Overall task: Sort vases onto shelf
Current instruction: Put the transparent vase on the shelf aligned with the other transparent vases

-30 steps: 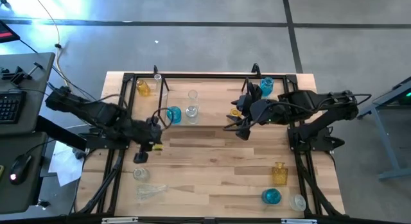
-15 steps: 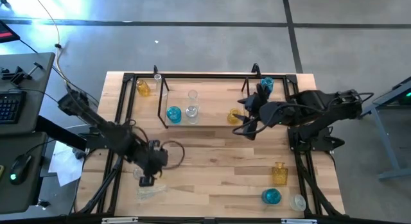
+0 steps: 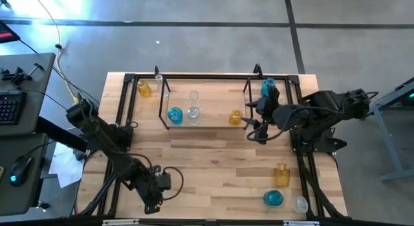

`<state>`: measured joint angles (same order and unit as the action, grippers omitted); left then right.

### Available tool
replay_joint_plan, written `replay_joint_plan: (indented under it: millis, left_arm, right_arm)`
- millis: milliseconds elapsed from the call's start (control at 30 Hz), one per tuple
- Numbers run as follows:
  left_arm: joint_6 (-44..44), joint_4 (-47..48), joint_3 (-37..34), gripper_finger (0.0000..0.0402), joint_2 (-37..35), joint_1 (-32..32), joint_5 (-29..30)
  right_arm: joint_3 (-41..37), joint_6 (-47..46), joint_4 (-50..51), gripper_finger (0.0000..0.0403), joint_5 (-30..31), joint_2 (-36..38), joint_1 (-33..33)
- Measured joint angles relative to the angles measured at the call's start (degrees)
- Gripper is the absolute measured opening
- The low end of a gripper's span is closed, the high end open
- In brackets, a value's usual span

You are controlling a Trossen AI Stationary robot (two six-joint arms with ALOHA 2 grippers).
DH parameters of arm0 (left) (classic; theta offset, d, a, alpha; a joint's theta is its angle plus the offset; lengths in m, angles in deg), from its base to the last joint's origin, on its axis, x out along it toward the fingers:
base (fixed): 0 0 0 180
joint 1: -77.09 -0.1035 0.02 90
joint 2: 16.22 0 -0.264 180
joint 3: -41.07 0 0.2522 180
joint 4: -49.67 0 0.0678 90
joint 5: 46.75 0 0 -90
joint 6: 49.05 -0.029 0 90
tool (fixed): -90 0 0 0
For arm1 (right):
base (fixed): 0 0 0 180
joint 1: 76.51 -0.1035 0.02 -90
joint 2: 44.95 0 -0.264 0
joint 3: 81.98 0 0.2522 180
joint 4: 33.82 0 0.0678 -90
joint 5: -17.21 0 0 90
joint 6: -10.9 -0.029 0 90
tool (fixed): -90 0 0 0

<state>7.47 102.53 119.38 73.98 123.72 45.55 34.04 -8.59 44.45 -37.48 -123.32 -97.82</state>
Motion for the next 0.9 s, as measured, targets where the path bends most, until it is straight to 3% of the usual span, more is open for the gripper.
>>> replay_joint_plan:
  millis: [367,900]
  left_arm:
    - [6.27,4.84,0.0,0.0202,0.26,1.5,0.4]
    - [4.88,5.56,0.02,0.0207,10.7,1.01,-5.53]
  right_arm:
    - [0.0,-3.62,0.52,0.0222,3.72,0.0,-6.66]
    - [0.0,-5.05,1.31,0.0222,5.65,0.0,-8.91]
